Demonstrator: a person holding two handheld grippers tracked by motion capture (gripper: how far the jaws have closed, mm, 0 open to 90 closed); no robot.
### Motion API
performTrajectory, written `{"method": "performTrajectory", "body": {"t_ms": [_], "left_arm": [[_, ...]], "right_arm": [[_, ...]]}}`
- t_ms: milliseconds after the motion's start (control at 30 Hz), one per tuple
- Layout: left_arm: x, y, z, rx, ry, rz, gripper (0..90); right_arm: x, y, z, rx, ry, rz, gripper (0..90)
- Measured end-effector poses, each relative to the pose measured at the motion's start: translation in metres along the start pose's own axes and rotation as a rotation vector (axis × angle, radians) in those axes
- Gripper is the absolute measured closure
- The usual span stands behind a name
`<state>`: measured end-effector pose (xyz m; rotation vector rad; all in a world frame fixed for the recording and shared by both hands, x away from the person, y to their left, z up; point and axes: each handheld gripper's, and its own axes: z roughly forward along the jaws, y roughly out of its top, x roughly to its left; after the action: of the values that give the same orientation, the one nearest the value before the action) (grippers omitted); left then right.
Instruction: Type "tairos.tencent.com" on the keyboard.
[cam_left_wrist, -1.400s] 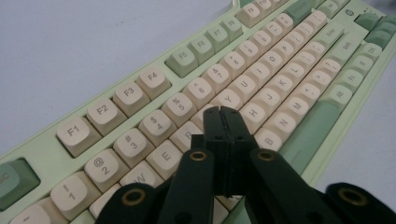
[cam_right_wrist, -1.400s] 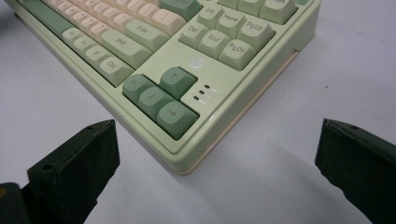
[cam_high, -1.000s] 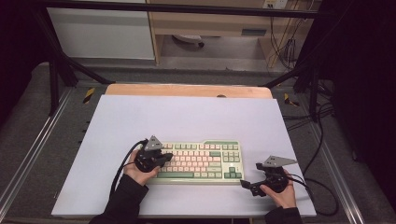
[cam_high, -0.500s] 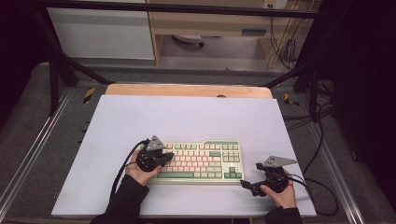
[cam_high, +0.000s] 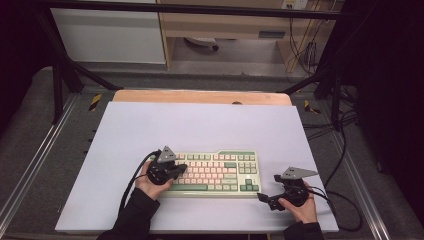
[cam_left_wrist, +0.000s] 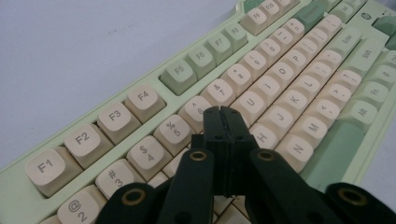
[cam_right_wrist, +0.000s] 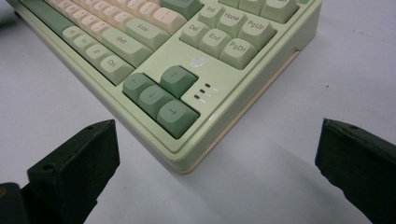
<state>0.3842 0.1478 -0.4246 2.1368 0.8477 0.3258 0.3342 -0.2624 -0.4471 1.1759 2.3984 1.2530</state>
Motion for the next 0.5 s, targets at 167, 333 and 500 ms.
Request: {"method": "performTrajectory", "body": {"t_ms": [167, 333, 500], "left_arm": [[-0.003, 0.001, -0.005, -0.005, -0.011, 0.015, 89.9], [-0.003, 0.002, -0.012, -0.013, -0.017, 0.025, 89.9], [-0.002, 0.001, -0.018, -0.011, -0.016, 0.026, 89.9]], "right_arm": [[0.000, 0.000, 0.000, -0.001, 0.000, 0.000, 0.4], [0.000, 0.000, 0.000, -0.001, -0.001, -0.001, 0.4], [0.000, 0.000, 0.000, 0.000, 0.000, 0.002, 0.4]]}}
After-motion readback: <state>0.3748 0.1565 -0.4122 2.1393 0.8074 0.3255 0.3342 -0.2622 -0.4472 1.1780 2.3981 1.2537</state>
